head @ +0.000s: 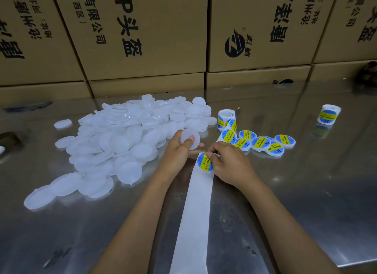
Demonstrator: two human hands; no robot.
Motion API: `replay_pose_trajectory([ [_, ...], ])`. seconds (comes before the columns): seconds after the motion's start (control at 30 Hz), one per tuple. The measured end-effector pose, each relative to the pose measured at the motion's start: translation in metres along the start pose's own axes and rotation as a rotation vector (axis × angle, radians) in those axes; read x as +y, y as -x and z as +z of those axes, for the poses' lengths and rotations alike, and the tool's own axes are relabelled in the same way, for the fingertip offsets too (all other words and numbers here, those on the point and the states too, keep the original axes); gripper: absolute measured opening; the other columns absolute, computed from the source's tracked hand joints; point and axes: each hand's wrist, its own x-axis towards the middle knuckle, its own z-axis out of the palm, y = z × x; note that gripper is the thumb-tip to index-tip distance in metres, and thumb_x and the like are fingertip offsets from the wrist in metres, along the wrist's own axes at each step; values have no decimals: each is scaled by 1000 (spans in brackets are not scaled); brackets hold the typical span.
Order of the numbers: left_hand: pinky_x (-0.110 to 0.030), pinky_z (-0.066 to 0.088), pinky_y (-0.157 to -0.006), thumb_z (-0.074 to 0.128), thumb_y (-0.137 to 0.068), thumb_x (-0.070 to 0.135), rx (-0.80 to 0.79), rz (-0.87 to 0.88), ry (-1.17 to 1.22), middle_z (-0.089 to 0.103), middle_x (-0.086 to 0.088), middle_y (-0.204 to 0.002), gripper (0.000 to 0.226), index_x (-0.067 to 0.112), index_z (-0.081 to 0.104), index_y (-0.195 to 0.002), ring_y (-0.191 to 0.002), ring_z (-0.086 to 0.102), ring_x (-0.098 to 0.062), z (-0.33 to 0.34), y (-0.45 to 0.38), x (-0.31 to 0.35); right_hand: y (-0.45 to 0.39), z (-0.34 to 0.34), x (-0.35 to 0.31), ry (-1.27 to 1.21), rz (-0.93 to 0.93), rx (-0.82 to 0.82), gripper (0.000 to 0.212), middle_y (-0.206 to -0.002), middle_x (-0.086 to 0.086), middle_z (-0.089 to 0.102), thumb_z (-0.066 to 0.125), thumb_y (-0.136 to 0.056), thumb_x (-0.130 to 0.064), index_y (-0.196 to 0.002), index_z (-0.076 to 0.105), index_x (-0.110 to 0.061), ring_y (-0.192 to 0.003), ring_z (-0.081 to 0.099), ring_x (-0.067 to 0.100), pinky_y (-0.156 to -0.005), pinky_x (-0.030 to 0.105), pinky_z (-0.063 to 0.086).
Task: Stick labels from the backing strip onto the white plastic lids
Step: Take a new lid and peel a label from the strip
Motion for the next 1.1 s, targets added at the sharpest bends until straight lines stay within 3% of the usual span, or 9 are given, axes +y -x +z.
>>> replay_pose_trajectory([
  [0.07,-33,61,-66,42,-107,17,-16,-15,88,78,-4,-94,11,16,51,-113,-79,77,-22,3,3,2,0,-1,0,3,7,12,10,-89,-7,61,53,-95,-23,-89,61,-19,-88,56,18,-67,32,37],
  [0.2,-34,60,-56,41,-108,21,-45,-85,182,78,-5,-94,13,17,49,-118,-77,76,-26,4,5,2,1,-1,-1,15,12,49,11,-74,-11,52,51,-96,-26,-86,56,-22,-76,54,20,-58,32,33],
  [0.3,-33,61,-60,41,-108,20,-35,-111,211,77,-8,-91,11,24,50,-114,-76,76,-26,2,3,0,3,-2,-2,19,3,59,11,-70,-12,49,51,-96,-27,-87,56,-25,-73,55,21,-57,32,32],
  [0.4,-37,63,-69,41,-108,19,-38,-106,175,73,-13,-95,17,18,47,-124,-76,75,-26,3,3,-1,3,-3,-5,21,11,57,9,-74,-11,56,51,-96,-30,-90,58,-27,-77,58,22,-58,32,38],
  [0.53,-44,61,-80,38,-108,16,-24,-71,111,71,-17,-102,15,20,46,-120,-84,73,-30,6,3,-3,3,-4,-8,-49,38,48,5,-86,-16,66,56,-92,-35,-91,59,-30,-75,58,8,-59,28,38],
  [0.6,-43,61,-81,37,-108,16,-8,-56,103,70,-19,-105,13,25,45,-111,-87,73,-30,6,3,-2,4,-5,-9,-72,24,23,12,-83,-16,64,63,-86,-42,-87,59,-31,-71,56,3,-56,23,34],
  [0.73,-49,60,-87,36,-109,17,-23,-73,127,67,-30,-112,18,13,42,-126,-98,72,-40,5,3,-2,4,-6,-9,-86,10,-74,32,-86,-14,60,78,-72,-47,-90,59,-30,-75,53,6,-64,26,42],
  [0.87,-37,63,-75,36,-109,19,-42,-84,130,70,-23,-109,20,18,40,-129,-86,75,-30,4,3,-2,3,-6,-8,-78,38,-90,28,-89,-14,57,78,-77,-39,-92,57,-28,-81,50,8,-70,27,34],
  [1.1,-29,62,-71,37,-109,19,-25,-66,93,68,-3,-96,15,31,42,-117,-76,75,-15,4,-1,-8,3,-7,-10,15,23,0,20,-90,-10,64,72,-83,-37,-94,56,-31,-83,59,17,-59,28,37],
])
